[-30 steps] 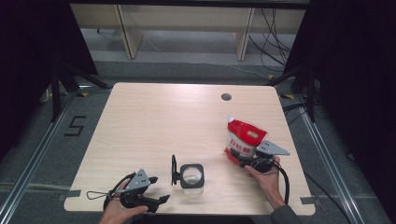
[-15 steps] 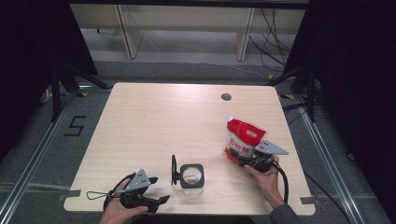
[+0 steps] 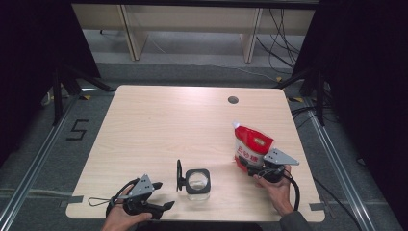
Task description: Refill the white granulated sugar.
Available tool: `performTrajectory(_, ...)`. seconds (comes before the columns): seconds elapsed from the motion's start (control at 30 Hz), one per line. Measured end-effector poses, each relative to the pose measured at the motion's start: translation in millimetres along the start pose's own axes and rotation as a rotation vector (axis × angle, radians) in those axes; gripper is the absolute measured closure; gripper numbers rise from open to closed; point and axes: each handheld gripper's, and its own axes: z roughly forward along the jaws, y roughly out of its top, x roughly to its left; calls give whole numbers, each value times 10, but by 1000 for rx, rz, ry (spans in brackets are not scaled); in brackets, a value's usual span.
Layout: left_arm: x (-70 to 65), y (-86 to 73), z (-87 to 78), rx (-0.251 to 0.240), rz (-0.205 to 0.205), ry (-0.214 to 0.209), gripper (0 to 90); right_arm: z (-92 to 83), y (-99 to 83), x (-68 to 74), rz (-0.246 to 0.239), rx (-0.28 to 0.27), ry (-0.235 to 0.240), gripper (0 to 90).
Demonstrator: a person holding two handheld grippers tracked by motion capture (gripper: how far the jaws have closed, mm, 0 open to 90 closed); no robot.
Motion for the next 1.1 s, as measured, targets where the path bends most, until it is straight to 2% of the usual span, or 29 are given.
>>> performTrajectory(0.03, 1, -1, 0, 1, 1, 0, 213, -5, 9, 11, 3, -25, 7, 386)
performTrajectory(0.07, 2, -3, 0, 1, 2, 1, 213, -29, 24, 10, -17, -26, 8, 386)
performTrajectory(0.1, 2, -3, -1, 1, 2, 1, 213, -50, 38, 40, -15, -25, 10, 386)
performTrajectory(0.13, 2, -1, -8, 6, 1, 4, 213, -80, 52, 56, -33, -12, 6, 386)
performTrajectory(0.17, 6, 0, -10, 6, 0, 3, 213, -79, 64, 45, -83, -37, 11, 386)
performTrajectory(0.2, 2, -4, -16, 15, -17, 8, 213, -101, 71, 63, -98, -43, 6, 386)
performTrajectory(0.23, 8, -5, -19, 20, -15, 13, 213, -114, 73, 75, -119, -38, 8, 386)
performTrajectory(0.3, 18, -8, -12, 11, 4, 19, 213, -162, 88, 138, -118, -32, 14, 386)
performTrajectory(0.33, 18, -10, -9, 10, 0, 20, 212, -184, 90, 155, -139, -22, 6, 387)
performTrajectory(0.37, 20, -11, -10, 10, 1, 20, 212, -199, 102, 155, -182, -26, 5, 387)
performTrajectory(0.43, 19, -11, -10, 10, 1, 20, 212, -242, 117, 190, -214, -30, 4, 387)
performTrajectory(0.5, 27, -9, -14, 21, 11, 18, 212, -291, 134, 233, -251, -23, -7, 387)
performTrajectory(0.53, 21, -13, -11, 23, 1, 18, 212, -321, 143, 252, -269, -10, -4, 387)
performTrajectory(0.57, 18, -16, -10, 29, -10, 21, 212, -340, 145, 287, -263, -7, -2, 387)
performTrajectory(0.6, 20, -15, -10, 29, -8, 22, 212, -354, 151, 308, -283, -7, -6, 387)
performTrajectory(0.63, 32, -13, -10, 24, 17, 24, 212, -368, 160, 324, -314, -5, -11, 388)
performTrajectory(0.67, 31, -13, -10, 24, 16, 25, 212, -390, 169, 344, -336, -1, -21, 388)
performTrajectory(0.7, 29, -15, -10, 24, 10, 27, 212, -403, 171, 376, -342, 6, -10, 387)
performTrajectory(0.73, 15, -24, 7, 5, -16, 23, 212, -408, 172, 395, -367, 7, -17, 388)
performTrajectory(0.83, 26, -19, -2, 17, 4, 23, 212, -438, 173, 470, -408, 51, -1, 388)
performTrajectory(0.87, 18, -21, -2, 15, -10, 26, 212, -449, 176, 491, -438, 48, -8, 388)
performTrajectory(0.9, 27, -19, -5, 19, -1, 27, 212, -456, 183, 506, -472, 44, -11, 388)
performTrajectory(0.93, 31, -18, -5, 19, 4, 26, 212, -473, 182, 532, -477, 59, -11, 388)
performTrajectory(0.97, 22, -21, -4, 20, -8, 26, 212, -484, 183, 545, -493, 59, -18, 389)
performTrajectory(1.1, 29, -16, -3, 24, 12, 25, 212, -528, 188, 625, -542, 98, -37, 389)
